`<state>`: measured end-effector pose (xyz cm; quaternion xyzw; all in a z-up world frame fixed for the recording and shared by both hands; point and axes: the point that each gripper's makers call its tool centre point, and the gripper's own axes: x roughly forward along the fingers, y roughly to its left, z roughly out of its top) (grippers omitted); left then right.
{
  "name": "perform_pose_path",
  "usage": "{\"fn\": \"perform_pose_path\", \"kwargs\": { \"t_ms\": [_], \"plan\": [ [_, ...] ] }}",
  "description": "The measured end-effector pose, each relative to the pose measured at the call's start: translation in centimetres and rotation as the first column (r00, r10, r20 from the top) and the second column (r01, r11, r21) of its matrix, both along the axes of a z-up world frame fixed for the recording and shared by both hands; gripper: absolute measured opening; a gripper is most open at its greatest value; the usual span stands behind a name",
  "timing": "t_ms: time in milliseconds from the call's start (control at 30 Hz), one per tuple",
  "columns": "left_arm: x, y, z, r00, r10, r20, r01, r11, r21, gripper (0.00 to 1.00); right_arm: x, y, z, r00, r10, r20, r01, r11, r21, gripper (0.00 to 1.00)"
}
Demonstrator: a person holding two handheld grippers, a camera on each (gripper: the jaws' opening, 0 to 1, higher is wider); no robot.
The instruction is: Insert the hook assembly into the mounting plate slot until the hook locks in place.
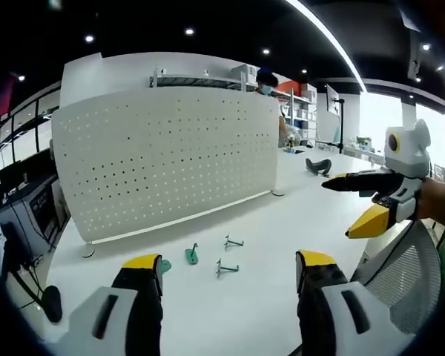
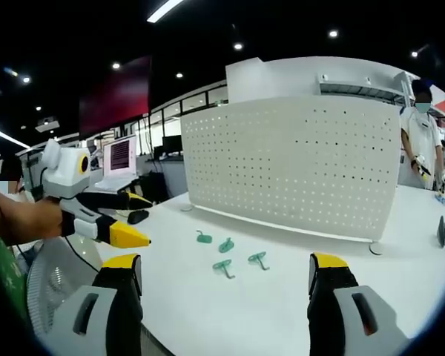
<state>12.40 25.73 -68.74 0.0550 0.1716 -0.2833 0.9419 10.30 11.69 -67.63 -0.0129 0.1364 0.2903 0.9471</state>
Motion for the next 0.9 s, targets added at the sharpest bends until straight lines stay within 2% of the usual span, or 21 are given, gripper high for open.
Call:
{"fn": "perform_pose_path", "kwargs": {
  "t_ms": [500, 900],
  "plan": [
    [2.2, -0.7, -2.3, 0.999, -0.042, -0.034, 0.045, 0.996, 0.073, 0.66, 0.4, -0.4, -0.1, 1.0, -0.011, -0.002, 0.011, 1.0, 0.002, 0.95],
    [3.7, -1.3, -4.1, 0.997, -0.051, -0.062, 0.057, 0.994, 0.095, 0.63, 0.5, -0.3, -0.2, 1.0, -0.015, -0.004, 0.015, 1.0, -0.002, 0.95]
  ]
}}
